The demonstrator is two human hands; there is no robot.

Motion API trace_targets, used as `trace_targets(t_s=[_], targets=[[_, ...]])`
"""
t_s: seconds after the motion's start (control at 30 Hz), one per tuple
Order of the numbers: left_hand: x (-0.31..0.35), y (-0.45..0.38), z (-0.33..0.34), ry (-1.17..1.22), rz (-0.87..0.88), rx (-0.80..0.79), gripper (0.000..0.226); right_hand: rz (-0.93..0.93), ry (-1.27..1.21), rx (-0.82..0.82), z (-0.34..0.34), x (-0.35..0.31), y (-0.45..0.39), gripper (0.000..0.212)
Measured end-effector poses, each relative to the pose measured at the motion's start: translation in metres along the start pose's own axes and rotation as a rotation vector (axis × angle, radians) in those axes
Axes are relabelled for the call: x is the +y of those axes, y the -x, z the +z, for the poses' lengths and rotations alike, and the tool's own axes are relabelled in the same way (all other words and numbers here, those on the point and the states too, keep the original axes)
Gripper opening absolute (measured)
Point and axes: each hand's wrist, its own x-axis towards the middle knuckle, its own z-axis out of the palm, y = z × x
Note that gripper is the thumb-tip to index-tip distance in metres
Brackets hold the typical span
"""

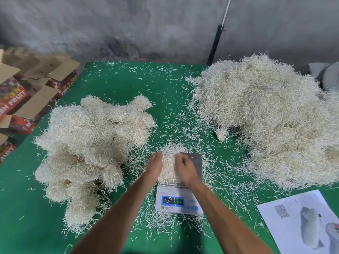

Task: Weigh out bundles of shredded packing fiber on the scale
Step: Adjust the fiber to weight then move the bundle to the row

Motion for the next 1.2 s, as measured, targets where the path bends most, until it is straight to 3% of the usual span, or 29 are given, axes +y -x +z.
trace_targets(t_s=[0.1, 0.23, 0.3, 0.4, 0.5, 0.53, 0.6, 0.63, 0.67, 0.77, 0.8, 0.87, 0.93, 0.97, 1.0, 1.03, 1.07, 1.1, 1.13, 1.2], targets=[[0.032, 0.011, 0.019, 0.208, 0.050, -0.020, 0.055, -0.066, -0.157, 0.017, 0.022, -0.029, 0.000, 0.064], [0.083, 0.002, 0.005, 0.737, -0.101, -0.235, 0.057, -0.447, -0.164, 0.178, 0.012, -0.079, 0.000, 0.050], [0.106, 0.004, 0.006, 0.764, -0.118, -0.297, 0.051, -0.565, -0.100, 0.233, 0.003, -0.099, -0.003, 0.045], [0.137, 0.018, 0.012, 0.604, -0.266, -0.438, 0.048, -0.596, -0.043, 0.314, -0.019, -0.117, -0.008, 0.037], [0.164, 0.027, 0.003, 0.622, -0.223, -0.416, 0.041, -0.685, 0.139, 0.325, -0.043, -0.115, -0.009, 0.033], [0.168, 0.034, 0.008, 0.737, -0.170, -0.401, 0.039, -0.718, 0.177, 0.291, -0.043, -0.116, -0.006, 0.035], [0.162, 0.053, 0.027, 1.201, -0.046, -0.419, 0.036, -0.807, 0.224, 0.228, -0.033, -0.120, 0.000, 0.037], [0.156, 0.053, 0.029, 1.314, -0.067, -0.384, 0.032, -0.837, 0.231, 0.228, -0.028, -0.125, 0.002, 0.035], [0.153, 0.065, 0.033, 1.303, -0.105, -0.453, 0.037, -0.838, 0.221, 0.250, -0.027, -0.129, 0.002, 0.033], [0.148, 0.061, 0.025, 0.842, -0.107, -0.552, 0.054, -0.731, 0.217, 0.281, -0.049, -0.130, -0.002, 0.029], [0.153, 0.052, 0.007, 0.839, -0.162, -0.545, 0.053, -0.720, 0.228, 0.257, -0.055, -0.125, -0.002, 0.030], [0.156, 0.039, -0.009, 0.861, -0.198, -0.313, 0.050, -0.791, 0.241, 0.197, -0.050, -0.115, 0.004, 0.026], [0.137, 0.038, -0.013, 0.819, -0.112, -0.178, 0.058, -0.915, 0.245, 0.147, -0.022, -0.114, 0.011, 0.019], [0.130, 0.042, -0.021, 0.845, -0.139, -0.197, 0.059, -0.943, 0.215, 0.133, -0.007, -0.117, 0.012, 0.020], [0.126, 0.042, -0.021, 1.002, -0.199, -0.355, 0.051, -0.935, 0.167, 0.126, 0.002, -0.122, 0.011, 0.024], [0.118, 0.049, -0.026, 1.010, -0.144, -0.278, 0.035, -0.903, 0.136, 0.133, 0.005, -0.127, 0.008, 0.026], [0.113, 0.041, -0.027, 0.687, 0.011, -0.141, 0.027, -0.867, 0.135, 0.141, 0.004, -0.127, 0.003, 0.028], [0.112, 0.051, -0.028, 0.600, 0.071, -0.135, 0.028, -0.829, 0.171, 0.123, 0.002, -0.125, -0.002, 0.035], [0.114, 0.045, -0.038, 0.704, -0.022, -0.356, 0.033, -0.804, 0.231, 0.082, 0.001, -0.118, -0.007, 0.043], [0.107, 0.030, -0.066, 0.739, 0.009, -0.320, 0.031, -0.806, 0.325, -0.007, 0.008, -0.101, -0.012, 0.056]])
